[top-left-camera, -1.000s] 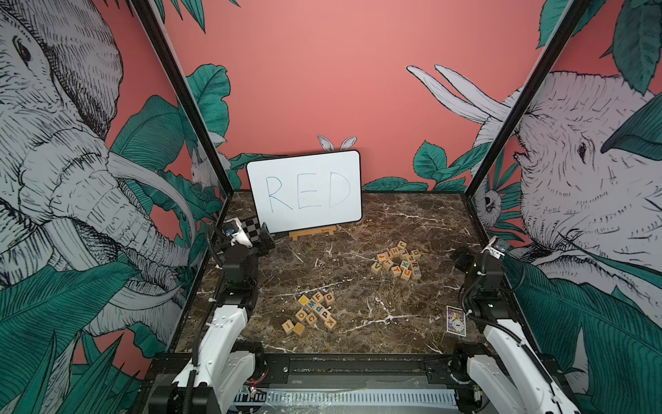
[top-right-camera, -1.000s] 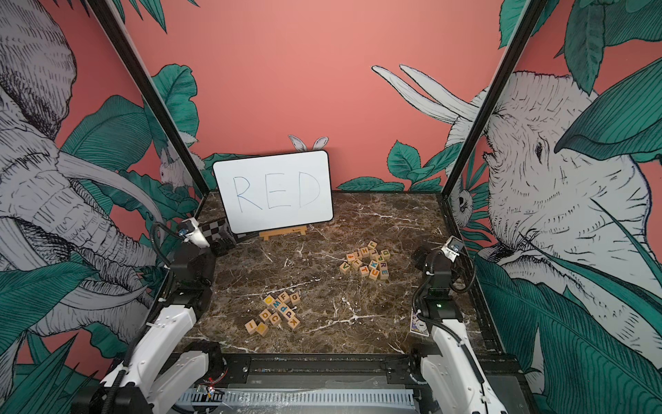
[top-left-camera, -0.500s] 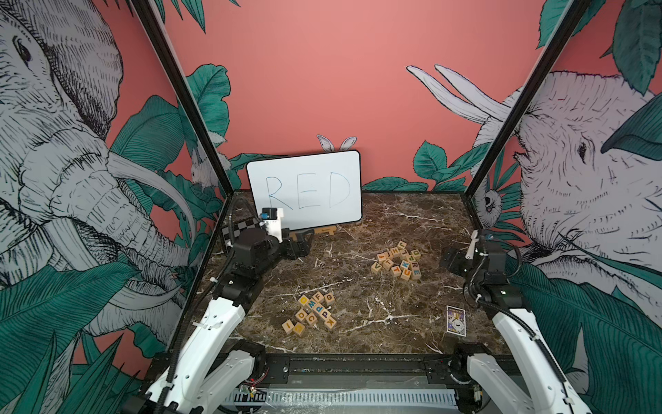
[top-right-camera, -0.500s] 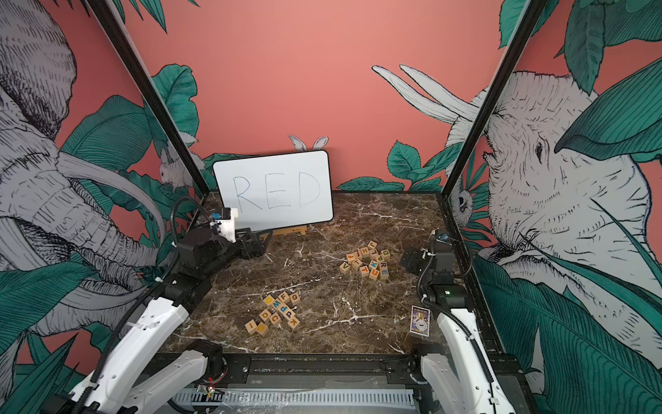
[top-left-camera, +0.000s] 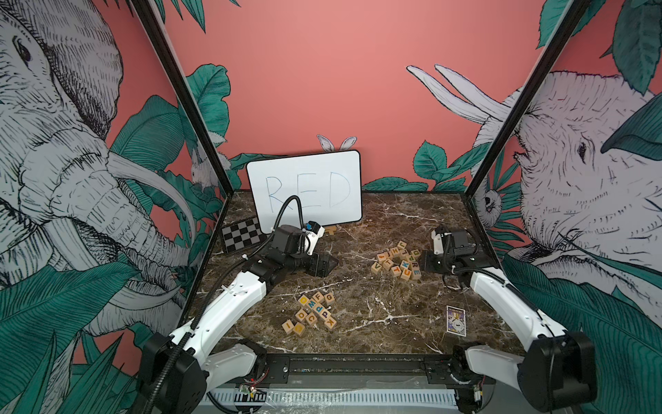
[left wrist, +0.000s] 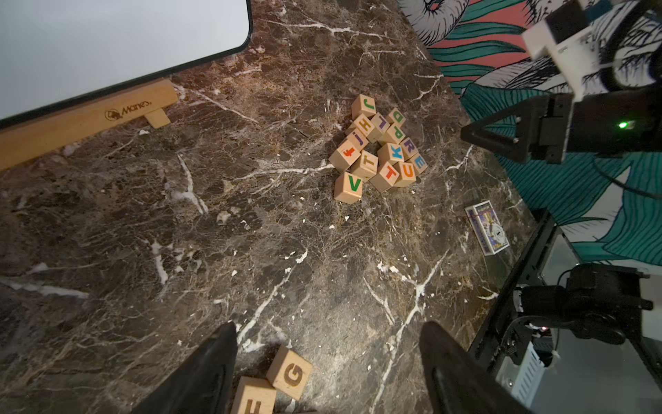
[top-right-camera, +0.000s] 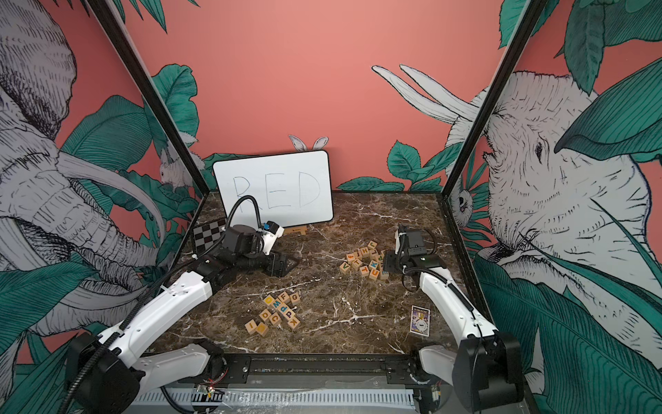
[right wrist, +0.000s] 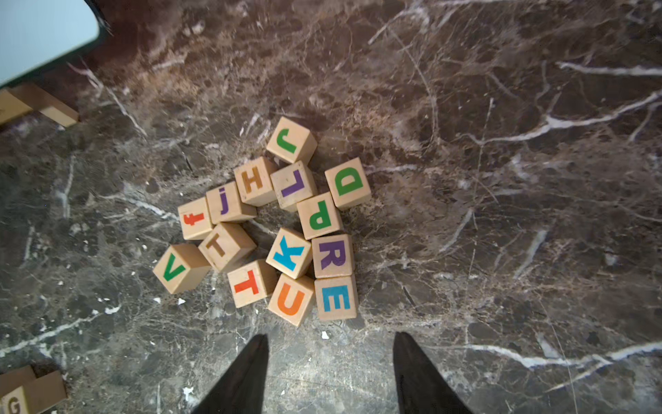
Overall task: Assemble the uppercase word "red" with letter blocks
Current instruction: Pick up the letter block from the center of the board.
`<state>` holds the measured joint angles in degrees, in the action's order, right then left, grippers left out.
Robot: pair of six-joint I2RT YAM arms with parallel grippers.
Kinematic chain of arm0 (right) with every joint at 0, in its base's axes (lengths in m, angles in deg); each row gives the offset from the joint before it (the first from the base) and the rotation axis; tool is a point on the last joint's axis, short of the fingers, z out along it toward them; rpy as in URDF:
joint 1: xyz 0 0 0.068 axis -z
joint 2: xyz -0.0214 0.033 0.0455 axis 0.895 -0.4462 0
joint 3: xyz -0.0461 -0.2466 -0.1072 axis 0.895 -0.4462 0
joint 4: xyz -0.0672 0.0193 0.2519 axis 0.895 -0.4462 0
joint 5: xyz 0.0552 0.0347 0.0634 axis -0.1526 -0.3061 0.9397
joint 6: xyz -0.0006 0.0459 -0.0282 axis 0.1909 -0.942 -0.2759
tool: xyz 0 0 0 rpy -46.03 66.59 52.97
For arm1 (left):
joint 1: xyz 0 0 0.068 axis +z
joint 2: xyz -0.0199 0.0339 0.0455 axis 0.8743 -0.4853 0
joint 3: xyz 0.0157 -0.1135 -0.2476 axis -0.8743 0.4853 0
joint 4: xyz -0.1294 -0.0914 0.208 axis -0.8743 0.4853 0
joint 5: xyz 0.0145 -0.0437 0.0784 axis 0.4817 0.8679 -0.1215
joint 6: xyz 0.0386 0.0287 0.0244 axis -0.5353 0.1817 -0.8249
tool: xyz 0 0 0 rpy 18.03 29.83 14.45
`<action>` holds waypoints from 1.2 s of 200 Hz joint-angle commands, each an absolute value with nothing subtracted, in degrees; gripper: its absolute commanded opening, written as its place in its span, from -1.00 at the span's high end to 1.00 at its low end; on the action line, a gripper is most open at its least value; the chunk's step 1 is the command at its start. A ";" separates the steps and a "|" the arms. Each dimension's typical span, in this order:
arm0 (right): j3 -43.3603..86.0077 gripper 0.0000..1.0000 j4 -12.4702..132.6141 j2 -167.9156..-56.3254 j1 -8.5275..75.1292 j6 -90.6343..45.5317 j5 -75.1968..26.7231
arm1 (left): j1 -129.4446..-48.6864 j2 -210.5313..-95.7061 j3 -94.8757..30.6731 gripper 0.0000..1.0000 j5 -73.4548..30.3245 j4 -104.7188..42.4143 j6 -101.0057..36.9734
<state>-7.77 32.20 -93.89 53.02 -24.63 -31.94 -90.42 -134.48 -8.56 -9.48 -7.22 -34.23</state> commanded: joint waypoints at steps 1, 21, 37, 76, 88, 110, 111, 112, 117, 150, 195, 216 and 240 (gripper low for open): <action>-8.17 0.06 38.33 -95.96 52.71 -24.43 -33.35 | -90.41 -132.55 -7.16 -0.63 -7.37 -10.00 -31.06; -7.74 0.15 40.53 -98.39 50.91 -25.25 -33.14 | -90.42 -132.65 -7.58 -0.62 -8.56 -7.82 -31.47; -7.62 0.16 41.51 -100.03 50.01 -24.86 -35.31 | -90.41 -132.71 -7.89 -0.62 -10.88 -5.62 -32.21; -9.54 0.19 42.98 -101.47 49.43 -24.95 -37.44 | -90.41 -133.00 -8.17 -0.62 -12.08 -5.01 -31.75; -9.72 0.19 42.85 -101.45 49.39 -24.85 -38.63 | -90.41 -133.00 -8.17 -0.62 -12.42 -4.73 -31.69; -9.81 0.20 42.88 -101.90 49.44 -24.68 -38.95 | -90.41 -133.06 -8.12 -0.62 -12.48 -5.10 -31.61; -9.82 0.20 42.91 -101.95 49.40 -24.72 -39.00 | -90.41 -133.06 -8.17 -0.62 -12.50 -5.09 -31.63; -9.82 0.20 42.89 -101.98 49.42 -24.74 -39.02 | -90.41 -133.06 -8.19 -0.62 -12.51 -5.09 -31.65; -9.82 0.20 42.88 -102.20 49.42 -24.73 -39.22 | -90.41 -133.05 -8.06 -0.62 -12.63 -5.04 -31.66; -10.77 0.23 44.90 -103.26 49.41 -25.39 -38.52 | -90.35 -132.92 -8.05 -0.62 -14.08 -5.25 -32.28; -9.38 0.22 44.05 -106.98 49.22 -25.45 -36.75 | -90.33 -133.49 -8.09 -0.62 -14.74 -4.87 -32.87; -9.29 0.23 44.17 -107.45 49.11 -25.38 -37.01 | -90.32 -133.42 -8.57 -0.62 -15.60 -4.18 -33.24; -9.20 0.23 44.43 -108.02 49.13 -25.30 -38.04 | -90.32 -133.07 -8.22 -0.62 -16.03 -4.47 -33.41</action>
<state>-9.98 43.72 -107.57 49.50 -24.72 -37.06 -90.42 -134.22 -7.70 -14.92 -5.50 -32.50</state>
